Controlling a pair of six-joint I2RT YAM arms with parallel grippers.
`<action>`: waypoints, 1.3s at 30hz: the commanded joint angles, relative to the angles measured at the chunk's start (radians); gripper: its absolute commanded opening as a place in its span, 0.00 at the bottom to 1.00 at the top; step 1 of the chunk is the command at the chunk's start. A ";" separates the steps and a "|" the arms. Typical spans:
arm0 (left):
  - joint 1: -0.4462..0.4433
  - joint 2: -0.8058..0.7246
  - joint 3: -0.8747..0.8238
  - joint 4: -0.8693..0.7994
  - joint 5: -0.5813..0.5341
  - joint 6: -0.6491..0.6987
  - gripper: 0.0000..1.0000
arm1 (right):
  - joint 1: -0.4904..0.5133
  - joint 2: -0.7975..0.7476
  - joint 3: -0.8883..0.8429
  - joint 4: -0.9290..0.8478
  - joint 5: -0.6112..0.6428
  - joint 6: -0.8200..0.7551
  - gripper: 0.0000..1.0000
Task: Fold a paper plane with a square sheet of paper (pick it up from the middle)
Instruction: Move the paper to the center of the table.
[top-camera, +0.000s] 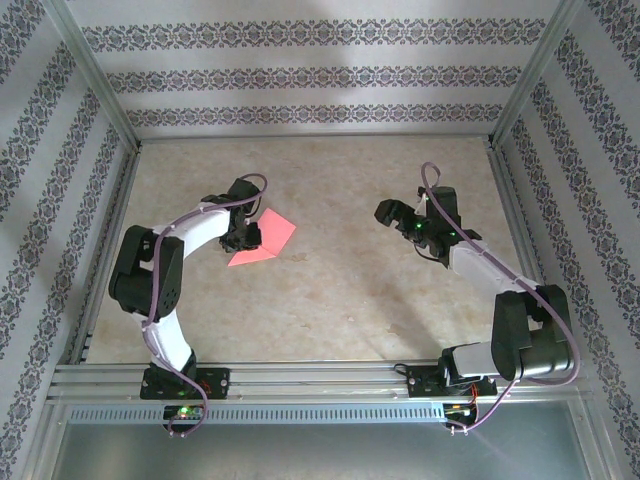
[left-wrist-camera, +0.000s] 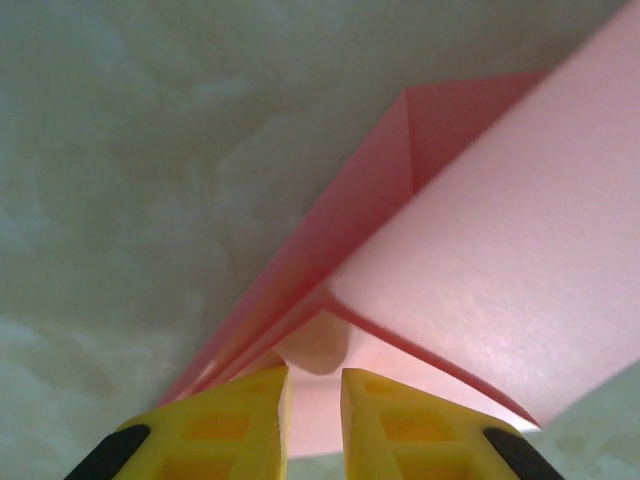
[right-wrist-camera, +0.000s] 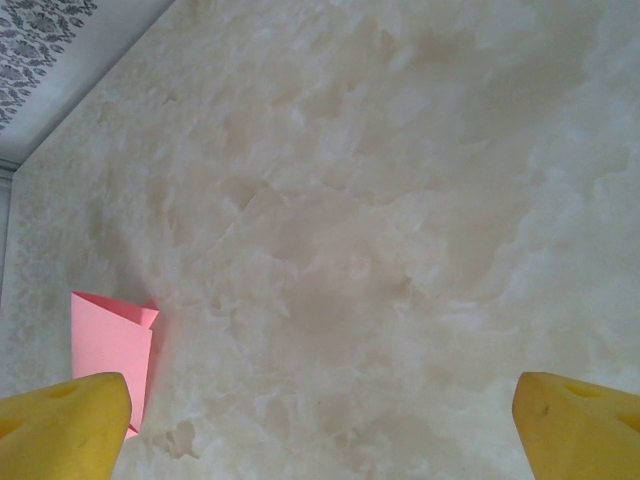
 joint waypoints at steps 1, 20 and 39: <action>0.018 0.031 0.019 0.037 -0.011 -0.004 0.20 | 0.013 0.014 0.026 0.013 -0.023 0.009 0.98; -0.075 0.055 -0.012 0.024 0.115 -0.197 0.18 | 0.031 0.045 0.031 0.015 -0.030 0.015 0.98; -0.274 -0.005 -0.095 0.179 0.183 -0.546 0.15 | 0.161 0.111 0.019 0.052 -0.120 0.067 0.86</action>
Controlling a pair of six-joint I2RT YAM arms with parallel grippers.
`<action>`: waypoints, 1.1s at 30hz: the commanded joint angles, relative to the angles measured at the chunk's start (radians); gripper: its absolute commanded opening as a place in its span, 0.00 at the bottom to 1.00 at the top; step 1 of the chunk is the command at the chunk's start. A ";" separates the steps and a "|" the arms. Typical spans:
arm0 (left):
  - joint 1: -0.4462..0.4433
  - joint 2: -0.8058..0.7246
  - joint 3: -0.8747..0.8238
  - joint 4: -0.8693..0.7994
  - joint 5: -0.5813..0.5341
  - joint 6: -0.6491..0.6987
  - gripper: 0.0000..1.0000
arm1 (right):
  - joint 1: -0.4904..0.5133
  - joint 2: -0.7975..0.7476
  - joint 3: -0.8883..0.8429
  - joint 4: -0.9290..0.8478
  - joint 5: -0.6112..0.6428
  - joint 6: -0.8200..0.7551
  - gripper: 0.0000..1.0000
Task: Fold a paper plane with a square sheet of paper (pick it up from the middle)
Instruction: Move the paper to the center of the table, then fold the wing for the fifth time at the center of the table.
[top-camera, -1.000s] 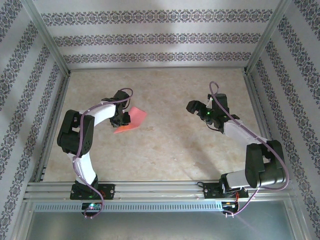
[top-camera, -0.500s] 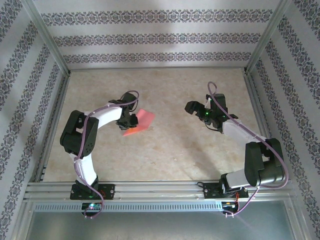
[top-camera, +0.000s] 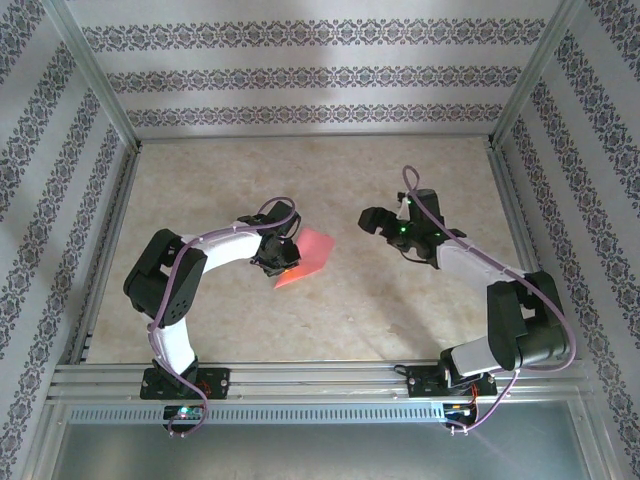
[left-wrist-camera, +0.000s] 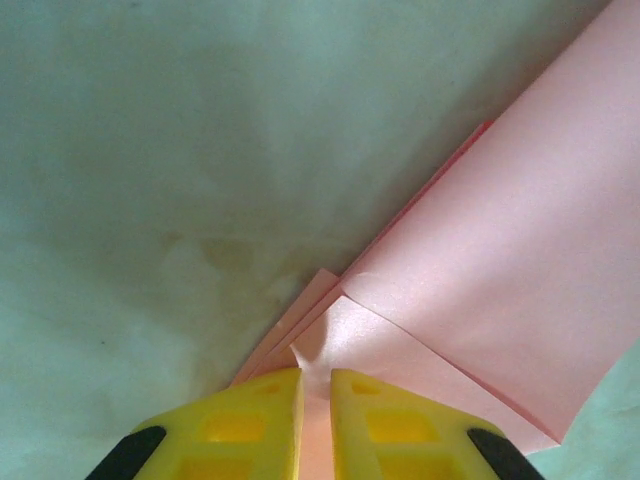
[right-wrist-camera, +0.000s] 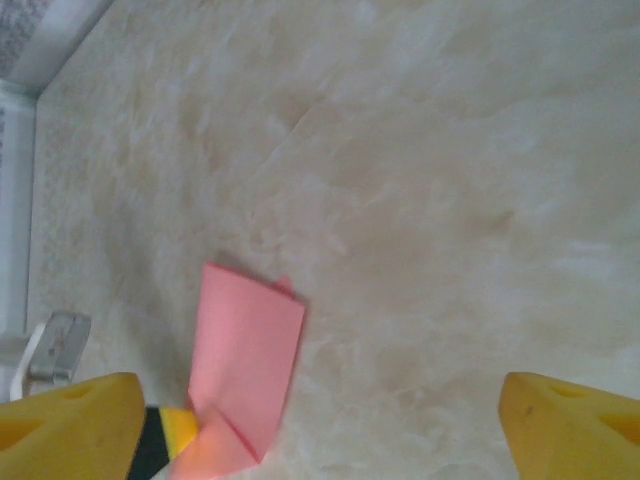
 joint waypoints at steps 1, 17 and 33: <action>-0.010 -0.013 -0.016 0.022 0.009 -0.043 0.15 | 0.066 0.063 0.021 0.025 -0.058 0.045 0.82; -0.009 -0.011 -0.018 0.009 0.011 0.009 0.10 | 0.305 0.490 0.339 0.050 -0.144 0.161 0.21; -0.010 -0.121 -0.032 0.067 0.077 0.210 0.21 | 0.292 0.654 0.485 -0.131 -0.096 0.112 0.19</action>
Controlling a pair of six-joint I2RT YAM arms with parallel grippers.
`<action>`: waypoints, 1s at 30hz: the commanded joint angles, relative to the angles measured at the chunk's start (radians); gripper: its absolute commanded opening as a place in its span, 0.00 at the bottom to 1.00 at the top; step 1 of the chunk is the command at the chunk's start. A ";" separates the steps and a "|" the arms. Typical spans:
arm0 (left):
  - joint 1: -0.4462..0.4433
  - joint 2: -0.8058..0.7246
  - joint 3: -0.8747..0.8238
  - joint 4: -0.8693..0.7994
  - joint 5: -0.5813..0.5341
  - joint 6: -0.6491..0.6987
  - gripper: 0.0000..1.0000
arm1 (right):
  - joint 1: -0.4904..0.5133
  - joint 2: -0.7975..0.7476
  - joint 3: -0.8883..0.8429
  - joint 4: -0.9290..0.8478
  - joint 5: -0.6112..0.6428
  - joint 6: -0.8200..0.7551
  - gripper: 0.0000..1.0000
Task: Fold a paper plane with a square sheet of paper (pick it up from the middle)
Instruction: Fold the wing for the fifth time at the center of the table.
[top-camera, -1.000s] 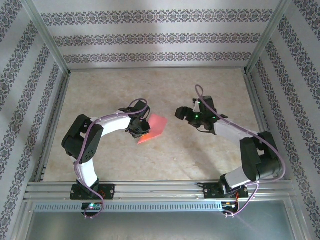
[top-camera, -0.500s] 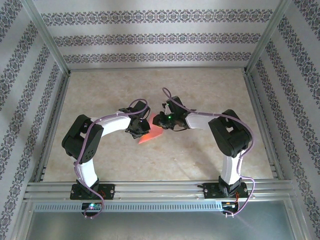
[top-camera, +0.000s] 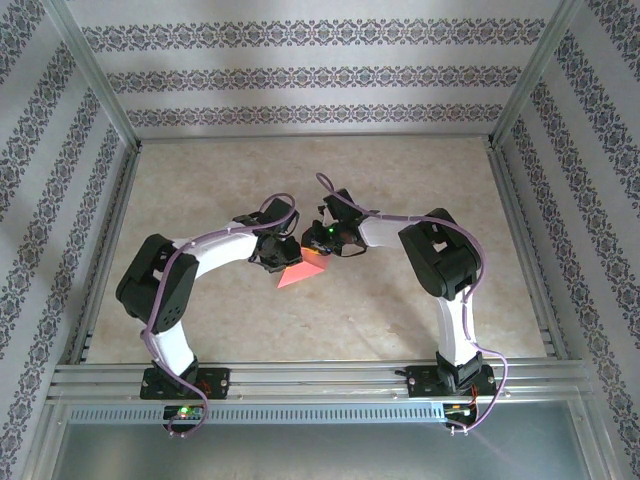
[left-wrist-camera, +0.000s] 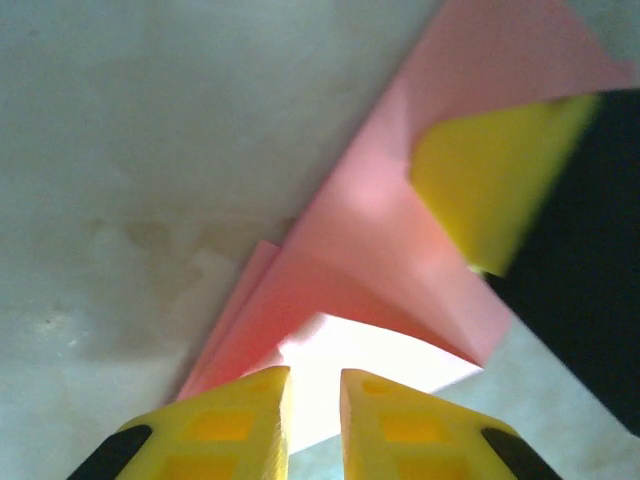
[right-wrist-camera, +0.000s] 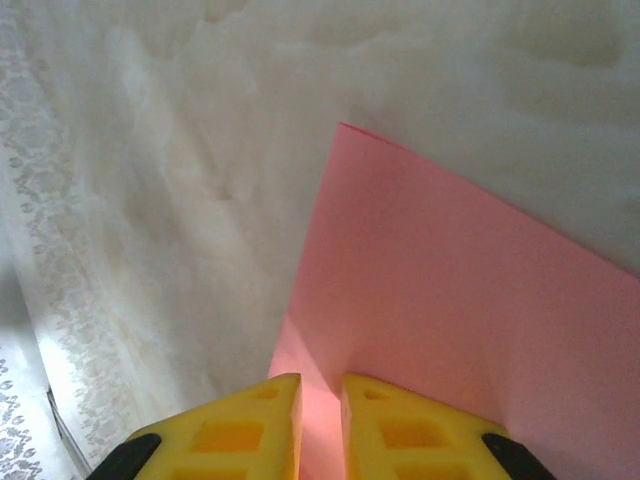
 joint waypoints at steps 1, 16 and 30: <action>-0.012 -0.059 -0.028 0.041 0.027 0.136 0.21 | -0.011 0.038 0.026 -0.089 0.033 -0.032 0.19; -0.035 0.008 -0.032 0.003 -0.098 0.268 0.09 | -0.022 0.056 0.032 -0.121 0.023 -0.039 0.22; -0.029 0.087 -0.035 -0.033 -0.110 0.102 0.02 | -0.080 -0.188 -0.043 -0.080 0.008 -0.024 0.40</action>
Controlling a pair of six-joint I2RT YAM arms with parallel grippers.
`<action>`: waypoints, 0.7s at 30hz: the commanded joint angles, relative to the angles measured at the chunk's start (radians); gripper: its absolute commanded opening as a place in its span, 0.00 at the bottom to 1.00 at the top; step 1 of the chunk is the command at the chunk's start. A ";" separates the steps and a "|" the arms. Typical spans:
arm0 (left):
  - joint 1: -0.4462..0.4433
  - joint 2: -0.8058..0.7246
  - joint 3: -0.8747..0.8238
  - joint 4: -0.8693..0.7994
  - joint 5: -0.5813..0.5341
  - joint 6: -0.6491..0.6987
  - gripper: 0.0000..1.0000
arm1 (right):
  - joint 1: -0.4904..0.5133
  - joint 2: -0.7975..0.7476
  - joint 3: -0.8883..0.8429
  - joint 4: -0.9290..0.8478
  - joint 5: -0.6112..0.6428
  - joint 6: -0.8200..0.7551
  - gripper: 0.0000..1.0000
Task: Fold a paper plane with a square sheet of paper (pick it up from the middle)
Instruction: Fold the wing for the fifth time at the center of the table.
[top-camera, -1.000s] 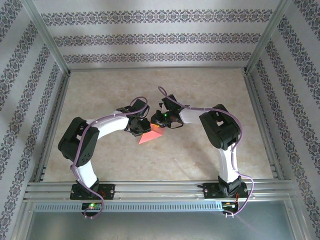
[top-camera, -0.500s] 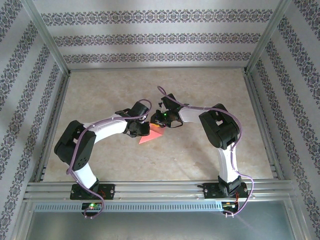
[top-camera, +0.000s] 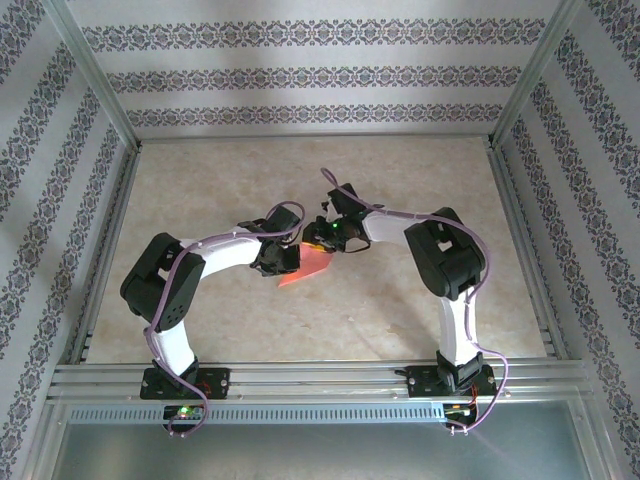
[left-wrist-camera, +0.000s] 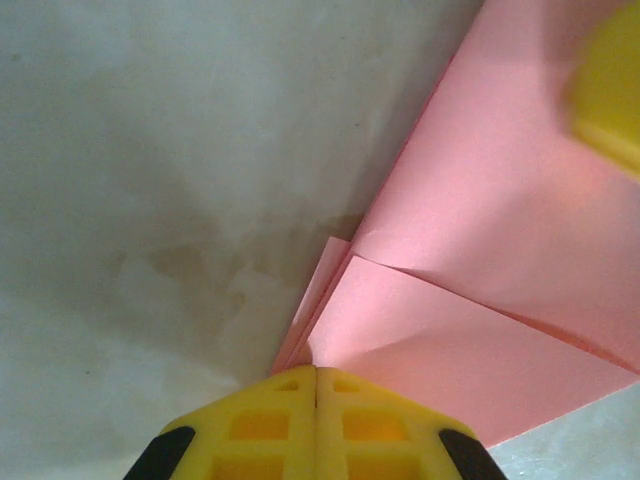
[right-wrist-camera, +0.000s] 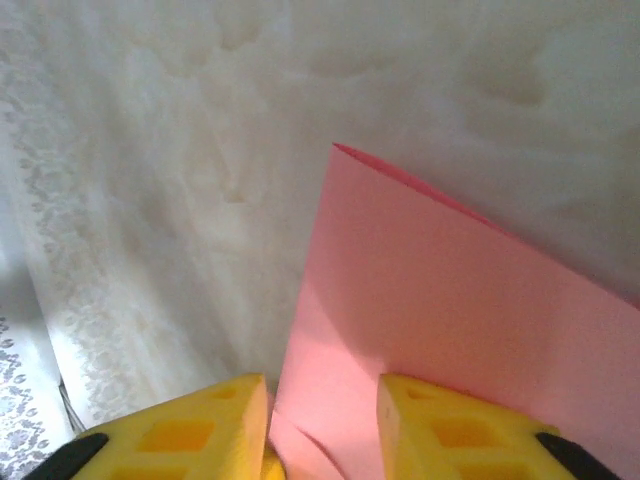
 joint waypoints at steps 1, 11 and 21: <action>-0.002 0.043 -0.001 -0.052 -0.014 -0.065 0.02 | -0.045 -0.168 -0.076 -0.006 0.043 0.008 0.43; 0.003 0.052 -0.001 -0.067 0.014 -0.092 0.02 | -0.087 -0.393 -0.442 0.149 0.069 0.312 0.47; 0.003 0.055 -0.001 -0.070 0.023 -0.092 0.02 | 0.019 -0.306 -0.398 0.154 0.140 0.506 0.38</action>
